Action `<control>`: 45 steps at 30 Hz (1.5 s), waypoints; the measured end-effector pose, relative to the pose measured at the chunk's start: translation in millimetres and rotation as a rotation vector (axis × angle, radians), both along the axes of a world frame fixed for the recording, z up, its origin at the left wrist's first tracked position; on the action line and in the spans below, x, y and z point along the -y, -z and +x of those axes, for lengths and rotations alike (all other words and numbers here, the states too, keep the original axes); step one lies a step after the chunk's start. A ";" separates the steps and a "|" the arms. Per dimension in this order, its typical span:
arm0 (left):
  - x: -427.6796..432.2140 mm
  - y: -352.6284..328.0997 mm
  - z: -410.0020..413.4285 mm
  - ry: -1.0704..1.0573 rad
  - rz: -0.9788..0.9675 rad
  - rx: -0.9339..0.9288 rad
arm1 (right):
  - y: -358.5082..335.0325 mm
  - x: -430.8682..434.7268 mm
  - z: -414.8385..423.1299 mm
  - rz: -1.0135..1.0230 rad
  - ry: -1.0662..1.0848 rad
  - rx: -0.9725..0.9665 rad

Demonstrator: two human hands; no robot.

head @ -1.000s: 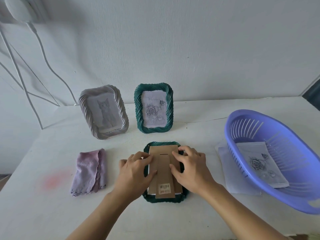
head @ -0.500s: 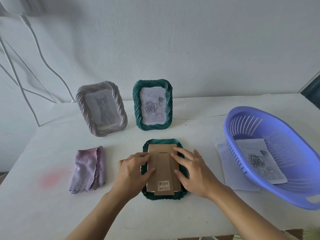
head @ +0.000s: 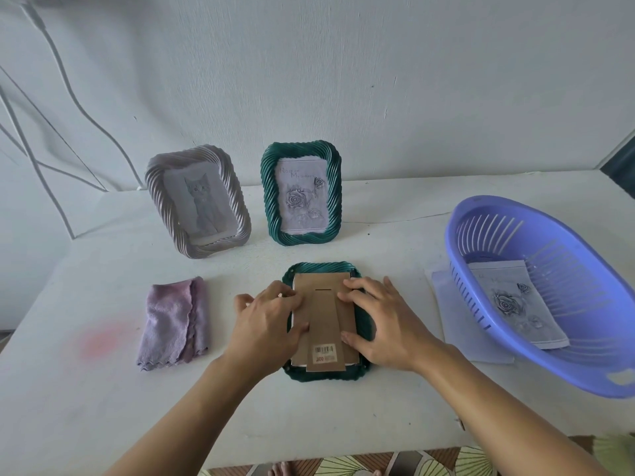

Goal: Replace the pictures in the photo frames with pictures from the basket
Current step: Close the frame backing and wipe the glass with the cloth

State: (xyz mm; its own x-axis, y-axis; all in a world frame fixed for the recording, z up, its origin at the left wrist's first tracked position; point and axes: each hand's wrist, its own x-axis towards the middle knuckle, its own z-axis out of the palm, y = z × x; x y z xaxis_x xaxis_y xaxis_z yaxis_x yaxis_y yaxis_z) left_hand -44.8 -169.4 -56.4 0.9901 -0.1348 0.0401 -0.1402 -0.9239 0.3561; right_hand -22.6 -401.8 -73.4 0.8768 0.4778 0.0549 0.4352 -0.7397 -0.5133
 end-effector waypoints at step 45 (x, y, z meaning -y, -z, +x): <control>2.8 15.0 12.1 0.076 -0.002 0.113 | 12.6 -2.6 72.6 0.245 0.249 0.025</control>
State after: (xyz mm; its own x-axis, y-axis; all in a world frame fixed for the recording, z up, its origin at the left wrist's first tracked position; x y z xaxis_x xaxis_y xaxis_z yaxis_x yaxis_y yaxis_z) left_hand -32.6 -172.2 -71.4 0.9661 -0.2094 0.1510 -0.2494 -0.9082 0.3361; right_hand 50.0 -399.2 -86.0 0.9617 0.2191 0.1647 0.2716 -0.6808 -0.6802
